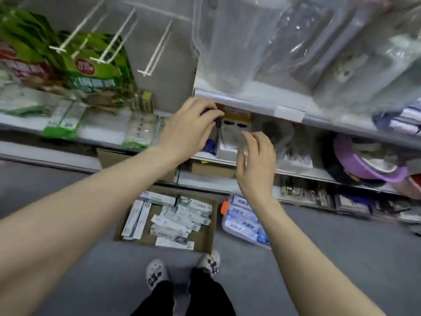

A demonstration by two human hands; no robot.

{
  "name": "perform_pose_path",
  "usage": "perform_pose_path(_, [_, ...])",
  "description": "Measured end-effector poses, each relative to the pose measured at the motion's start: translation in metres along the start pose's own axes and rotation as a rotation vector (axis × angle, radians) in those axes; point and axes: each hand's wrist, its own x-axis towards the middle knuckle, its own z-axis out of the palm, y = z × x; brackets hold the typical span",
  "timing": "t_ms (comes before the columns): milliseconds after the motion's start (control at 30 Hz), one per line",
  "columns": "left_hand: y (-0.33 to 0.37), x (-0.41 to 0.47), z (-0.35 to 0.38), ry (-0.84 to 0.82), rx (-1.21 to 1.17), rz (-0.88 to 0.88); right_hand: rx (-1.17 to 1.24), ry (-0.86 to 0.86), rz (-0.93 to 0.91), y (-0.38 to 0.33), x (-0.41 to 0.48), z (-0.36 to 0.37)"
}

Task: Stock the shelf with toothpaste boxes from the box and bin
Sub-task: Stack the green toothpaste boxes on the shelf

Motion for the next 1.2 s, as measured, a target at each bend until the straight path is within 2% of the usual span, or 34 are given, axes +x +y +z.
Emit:
perform_pose_path(267, [-0.034,-0.133,0.091,-0.263,-0.09,-0.331,0.104,-0.371,0.147,0.02,-0.115,0.093])
perform_pose_path(433, [-0.042,-0.227,0.156,-0.407,-0.108,-0.501,0.102,-0.519,0.207,0.047,-0.18,0.166])
perform_pose_path(633, [-0.045,-0.326,0.229,-0.55,-0.105,-0.626,0.085,-0.706,0.223,0.088,-0.249,0.246])
perform_pose_path(1033, [-0.069,-0.487,0.381,-0.741,-0.148,-0.893,0.018,-0.872,0.227,0.155,-0.341,0.421])
perform_pose_path(1200, [-0.085,-0.525,0.429,-0.838,-0.158,-0.908,-0.027,-0.937,0.202,0.181,-0.352,0.484])
